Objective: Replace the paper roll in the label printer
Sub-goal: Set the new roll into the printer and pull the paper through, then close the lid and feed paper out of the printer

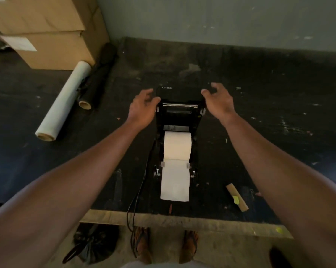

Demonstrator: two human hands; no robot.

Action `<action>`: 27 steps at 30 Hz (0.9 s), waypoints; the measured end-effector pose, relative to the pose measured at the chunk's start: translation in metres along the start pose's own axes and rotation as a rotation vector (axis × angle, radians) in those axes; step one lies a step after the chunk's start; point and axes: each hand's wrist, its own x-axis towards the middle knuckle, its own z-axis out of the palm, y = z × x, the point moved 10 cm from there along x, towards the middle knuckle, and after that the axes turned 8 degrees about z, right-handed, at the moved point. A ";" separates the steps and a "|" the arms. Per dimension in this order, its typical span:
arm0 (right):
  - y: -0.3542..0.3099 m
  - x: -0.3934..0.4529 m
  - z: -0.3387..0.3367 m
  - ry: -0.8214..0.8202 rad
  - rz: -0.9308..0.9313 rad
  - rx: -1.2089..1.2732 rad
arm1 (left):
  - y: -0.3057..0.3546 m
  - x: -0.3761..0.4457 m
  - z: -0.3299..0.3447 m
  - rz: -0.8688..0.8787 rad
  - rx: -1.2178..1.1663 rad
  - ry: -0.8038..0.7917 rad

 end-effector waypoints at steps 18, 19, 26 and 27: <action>0.127 -0.164 0.034 -0.023 0.044 0.071 | -0.057 -0.167 0.020 -0.043 -0.035 -0.087; 0.136 -0.170 0.038 -0.018 0.055 0.082 | -0.063 -0.176 0.024 -0.053 -0.051 -0.074; 0.166 -0.183 0.056 0.017 0.089 0.130 | -0.092 -0.199 0.041 -0.130 -0.124 -0.086; 0.167 -0.184 0.057 0.015 0.084 0.130 | -0.094 -0.200 0.042 -0.126 -0.122 -0.089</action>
